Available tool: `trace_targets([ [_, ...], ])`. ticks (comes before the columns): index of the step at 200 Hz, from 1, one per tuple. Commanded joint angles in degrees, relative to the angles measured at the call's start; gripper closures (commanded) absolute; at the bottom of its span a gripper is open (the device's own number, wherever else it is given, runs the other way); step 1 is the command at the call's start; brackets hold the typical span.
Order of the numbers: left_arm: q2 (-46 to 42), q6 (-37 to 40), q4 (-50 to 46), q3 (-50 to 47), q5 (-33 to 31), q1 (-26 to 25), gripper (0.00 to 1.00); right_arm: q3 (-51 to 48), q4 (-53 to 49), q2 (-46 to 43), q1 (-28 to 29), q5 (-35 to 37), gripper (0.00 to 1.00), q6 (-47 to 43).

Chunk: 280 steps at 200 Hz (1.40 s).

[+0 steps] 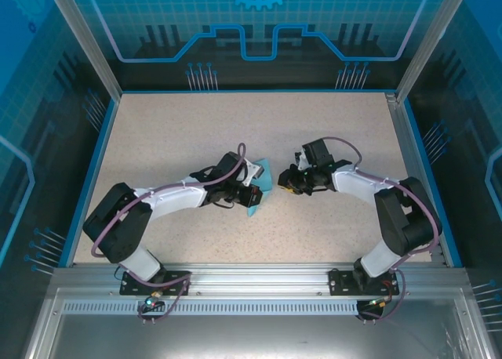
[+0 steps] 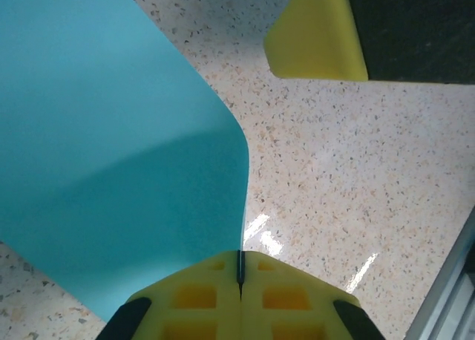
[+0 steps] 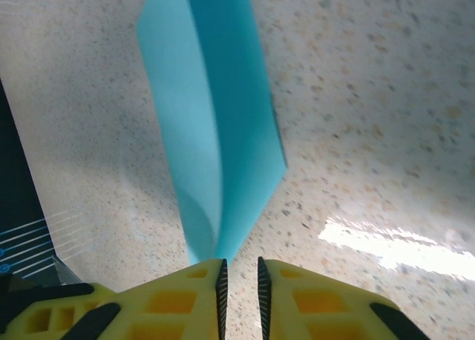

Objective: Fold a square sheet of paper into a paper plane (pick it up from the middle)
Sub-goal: Third fold the triangle at the center of the table.

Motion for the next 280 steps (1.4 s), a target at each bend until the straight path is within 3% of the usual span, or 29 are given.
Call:
trace_targets([
  [1,1.24,-0.41,0.11,-0.41,5.5,1.1,1.0,4.28,1.05,2.95,0.81,-1.76,0.82,-1.52],
  [105,4.12,1.09,-2.44,1.43,8.62,2.11,1.0,19.04,0.1,21.85,2.64,-6.79,0.85,-3.31],
  [140,4.57,1.26,-2.8,1.7,9.24,2.64,1.0,21.29,-3.63,25.57,2.97,-4.79,0.85,-6.07],
  [187,5.02,0.31,-3.81,2.58,9.27,3.71,0.97,23.58,-11.65,27.31,4.04,1.01,0.86,-12.27],
  [280,8.05,0.17,-6.38,4.58,8.47,6.49,0.94,23.17,-12.84,26.28,4.26,1.53,0.85,-13.99],
])
